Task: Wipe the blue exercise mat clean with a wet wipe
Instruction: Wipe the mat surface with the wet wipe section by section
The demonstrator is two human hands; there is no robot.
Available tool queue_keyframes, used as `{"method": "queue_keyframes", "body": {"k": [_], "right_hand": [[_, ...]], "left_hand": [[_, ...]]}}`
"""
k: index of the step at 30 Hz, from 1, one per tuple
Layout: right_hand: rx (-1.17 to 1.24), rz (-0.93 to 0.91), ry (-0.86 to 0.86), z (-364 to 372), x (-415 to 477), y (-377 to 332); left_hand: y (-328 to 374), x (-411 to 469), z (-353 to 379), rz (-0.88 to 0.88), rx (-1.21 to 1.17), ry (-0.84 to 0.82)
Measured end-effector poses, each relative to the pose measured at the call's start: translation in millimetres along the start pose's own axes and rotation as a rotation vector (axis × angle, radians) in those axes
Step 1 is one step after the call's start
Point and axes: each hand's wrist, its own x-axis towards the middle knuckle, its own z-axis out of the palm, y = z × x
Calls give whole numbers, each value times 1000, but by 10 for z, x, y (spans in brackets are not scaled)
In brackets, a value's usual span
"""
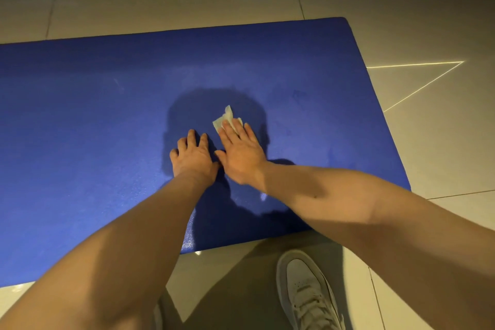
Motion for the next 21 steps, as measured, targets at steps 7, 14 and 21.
{"method": "queue_keyframes", "body": {"k": [7,14,21], "right_hand": [[1,272,19,-155,-29,942],[59,390,14,-15,-93,342],[-41,91,50,146,-347,240]], "left_hand": [[-23,-145,55,-2,16,-24],[-55,-228,83,-16,7,-37],[-33,-306,128,-18,-7,-30]]}}
